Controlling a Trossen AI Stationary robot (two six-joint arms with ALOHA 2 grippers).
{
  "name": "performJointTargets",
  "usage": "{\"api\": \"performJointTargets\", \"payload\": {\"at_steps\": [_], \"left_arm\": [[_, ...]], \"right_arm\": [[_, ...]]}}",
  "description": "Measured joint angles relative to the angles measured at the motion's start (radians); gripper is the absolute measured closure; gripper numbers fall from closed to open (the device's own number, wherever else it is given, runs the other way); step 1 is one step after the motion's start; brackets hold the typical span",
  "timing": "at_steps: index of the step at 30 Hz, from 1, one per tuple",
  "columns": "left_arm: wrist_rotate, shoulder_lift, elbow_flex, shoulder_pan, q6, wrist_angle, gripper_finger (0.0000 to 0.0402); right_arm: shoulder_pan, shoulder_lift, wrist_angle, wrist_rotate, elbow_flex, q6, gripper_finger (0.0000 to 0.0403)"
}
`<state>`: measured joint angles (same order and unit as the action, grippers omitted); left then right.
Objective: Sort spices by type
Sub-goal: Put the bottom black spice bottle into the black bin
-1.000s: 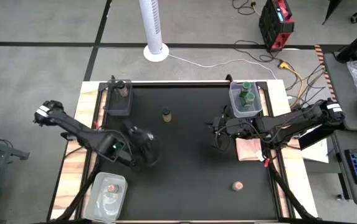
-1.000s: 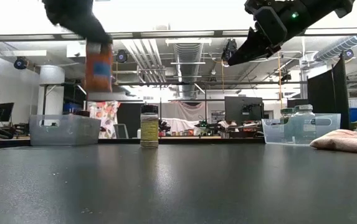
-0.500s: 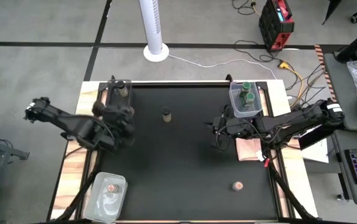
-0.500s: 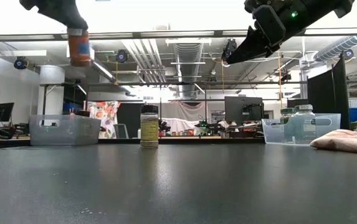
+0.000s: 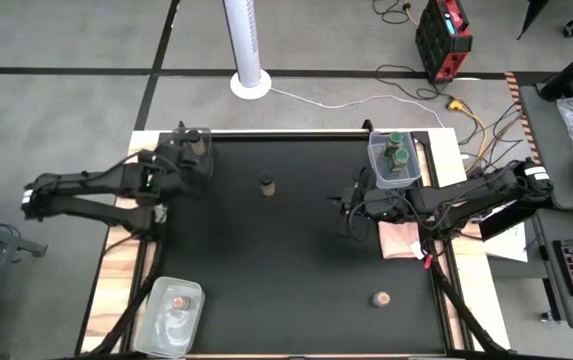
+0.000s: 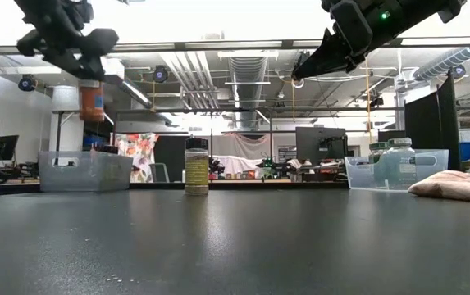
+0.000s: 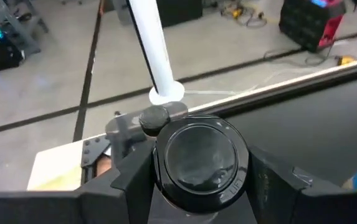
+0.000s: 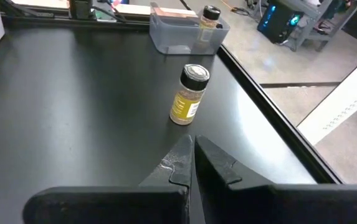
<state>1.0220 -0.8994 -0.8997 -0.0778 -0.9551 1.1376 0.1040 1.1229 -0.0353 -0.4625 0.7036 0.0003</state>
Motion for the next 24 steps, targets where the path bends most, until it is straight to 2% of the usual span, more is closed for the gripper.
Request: {"api": "performJointTargets", "payload": {"at_steps": [5, 11, 16, 20, 24], "left_arm": [[-0.025, 0.001, 0.032, -0.137, 0.158, -0.138, 0.0216], [-0.215, 0.022, 0.116, -0.278, 0.339, -0.356, 0.0216], [-0.293, 0.033, 0.165, -0.414, 0.386, -0.378, 0.0216], [-0.304, 0.037, 0.189, -0.464, 0.447, -0.424, 0.0216], [-0.378, 0.035, 0.213, -0.519, 0.515, -0.514, 0.0216]], "right_arm": [[0.000, 0.000, 0.002, 0.000, 0.000, -0.001, 0.0394], [0.000, 0.000, 0.008, 0.000, 0.000, -0.002, 0.0394], [0.000, 0.000, 0.008, 0.000, 0.000, -0.002, 0.0394], [0.000, 0.000, 0.007, 0.000, 0.000, -0.005, 0.0394], [0.000, 0.000, -0.001, 0.000, 0.000, -0.008, 0.0394]]}}
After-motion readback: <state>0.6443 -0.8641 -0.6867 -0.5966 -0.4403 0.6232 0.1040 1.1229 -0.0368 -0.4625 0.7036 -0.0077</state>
